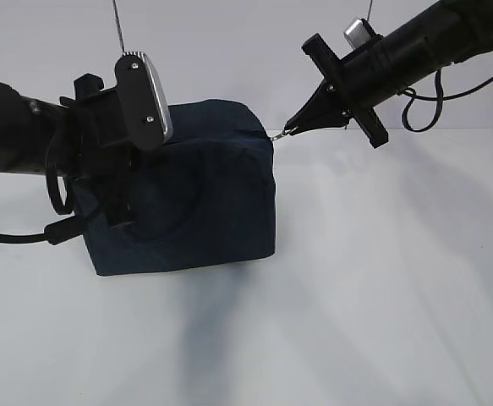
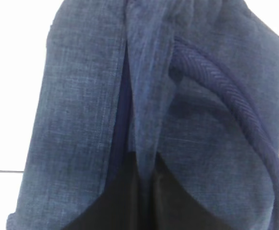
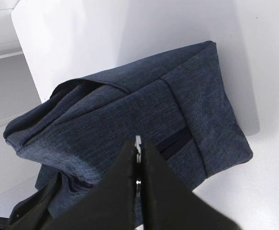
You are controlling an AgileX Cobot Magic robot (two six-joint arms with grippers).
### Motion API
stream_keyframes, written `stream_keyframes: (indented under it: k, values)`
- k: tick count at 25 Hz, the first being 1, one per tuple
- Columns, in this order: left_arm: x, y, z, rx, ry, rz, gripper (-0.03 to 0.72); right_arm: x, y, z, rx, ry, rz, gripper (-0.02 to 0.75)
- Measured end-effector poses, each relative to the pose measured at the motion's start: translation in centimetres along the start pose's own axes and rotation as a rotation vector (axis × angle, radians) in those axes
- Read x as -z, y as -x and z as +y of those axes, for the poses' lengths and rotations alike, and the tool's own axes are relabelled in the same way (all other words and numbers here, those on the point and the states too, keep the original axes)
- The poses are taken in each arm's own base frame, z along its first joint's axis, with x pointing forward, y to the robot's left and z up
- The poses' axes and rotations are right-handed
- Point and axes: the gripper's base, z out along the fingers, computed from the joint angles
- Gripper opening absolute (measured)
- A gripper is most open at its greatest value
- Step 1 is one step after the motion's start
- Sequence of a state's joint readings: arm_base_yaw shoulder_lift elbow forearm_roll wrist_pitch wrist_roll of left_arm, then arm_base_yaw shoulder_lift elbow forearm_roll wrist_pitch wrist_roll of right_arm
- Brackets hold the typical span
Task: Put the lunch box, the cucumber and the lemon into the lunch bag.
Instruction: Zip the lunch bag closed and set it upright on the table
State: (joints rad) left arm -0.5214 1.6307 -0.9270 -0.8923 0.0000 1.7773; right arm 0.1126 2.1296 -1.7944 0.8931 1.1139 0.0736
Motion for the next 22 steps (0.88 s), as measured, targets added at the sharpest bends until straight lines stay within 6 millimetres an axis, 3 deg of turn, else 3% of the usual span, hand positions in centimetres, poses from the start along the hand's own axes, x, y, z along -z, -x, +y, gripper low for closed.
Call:
stream_keyframes:
  k: [7, 22]
  values:
    - [0.0, 0.0, 0.0, 0.000, 0.000, 0.000, -0.007, -0.1, 0.2, -0.1, -0.015, 0.001, -0.011, 0.008]
    - [0.0, 0.0, 0.0, 0.012, 0.000, 0.000, -0.007, -5.1, 1.6, -5.5, 0.065, -0.114, 0.065, 0.008]
